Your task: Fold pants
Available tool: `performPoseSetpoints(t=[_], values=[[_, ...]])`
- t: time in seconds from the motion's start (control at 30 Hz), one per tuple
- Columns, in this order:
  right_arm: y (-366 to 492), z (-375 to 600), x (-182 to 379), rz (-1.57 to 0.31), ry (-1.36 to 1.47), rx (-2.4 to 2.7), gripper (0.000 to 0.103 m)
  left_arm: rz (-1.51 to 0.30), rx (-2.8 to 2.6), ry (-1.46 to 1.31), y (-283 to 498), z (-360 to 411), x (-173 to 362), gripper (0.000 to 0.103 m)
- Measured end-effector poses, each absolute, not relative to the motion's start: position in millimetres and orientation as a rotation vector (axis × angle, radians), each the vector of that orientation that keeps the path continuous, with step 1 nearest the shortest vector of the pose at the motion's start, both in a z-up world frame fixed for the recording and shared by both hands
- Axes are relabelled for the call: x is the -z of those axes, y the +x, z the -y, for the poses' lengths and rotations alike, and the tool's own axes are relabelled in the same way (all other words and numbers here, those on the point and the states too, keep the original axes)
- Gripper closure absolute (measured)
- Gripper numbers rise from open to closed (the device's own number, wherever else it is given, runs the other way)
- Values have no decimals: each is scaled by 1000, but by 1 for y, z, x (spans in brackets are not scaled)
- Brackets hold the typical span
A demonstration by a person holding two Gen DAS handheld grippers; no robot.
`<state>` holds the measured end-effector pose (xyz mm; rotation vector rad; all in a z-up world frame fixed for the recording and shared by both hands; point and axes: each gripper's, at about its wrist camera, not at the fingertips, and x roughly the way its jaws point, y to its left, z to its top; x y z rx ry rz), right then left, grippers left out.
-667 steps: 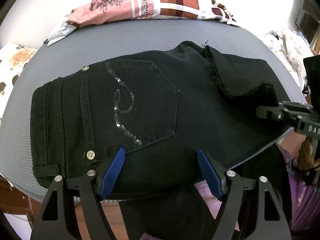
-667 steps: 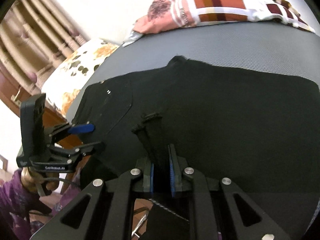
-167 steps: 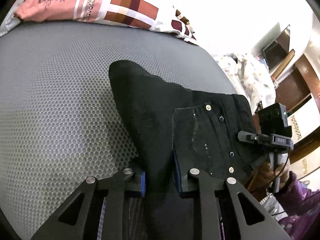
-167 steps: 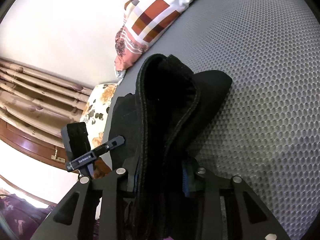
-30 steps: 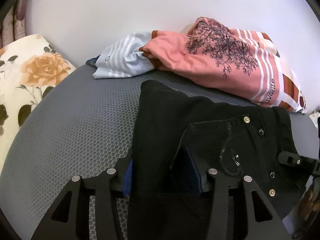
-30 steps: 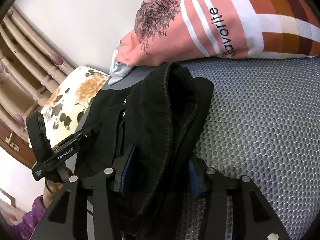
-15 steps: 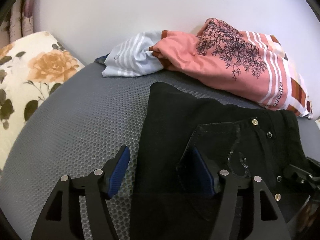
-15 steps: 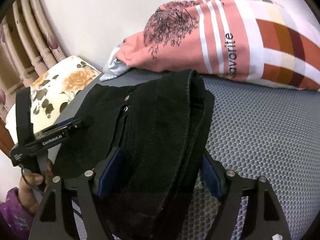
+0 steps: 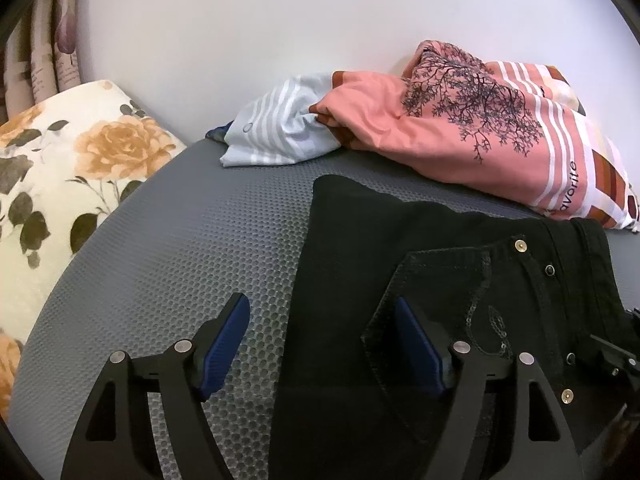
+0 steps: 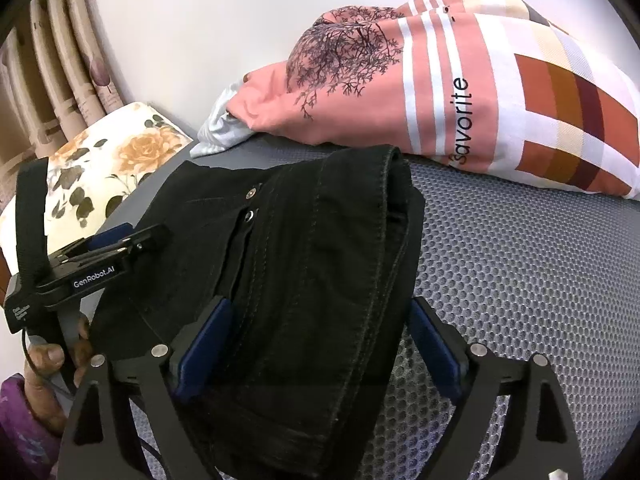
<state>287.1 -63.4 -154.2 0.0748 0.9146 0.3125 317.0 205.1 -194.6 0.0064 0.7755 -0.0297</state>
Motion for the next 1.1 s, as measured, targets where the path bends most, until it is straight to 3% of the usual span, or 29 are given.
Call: performPoseSetpoints(t=[1.1], values=[[288,62,153,-905,64,-305,8,-700,-26,26,309,-205,185,8]])
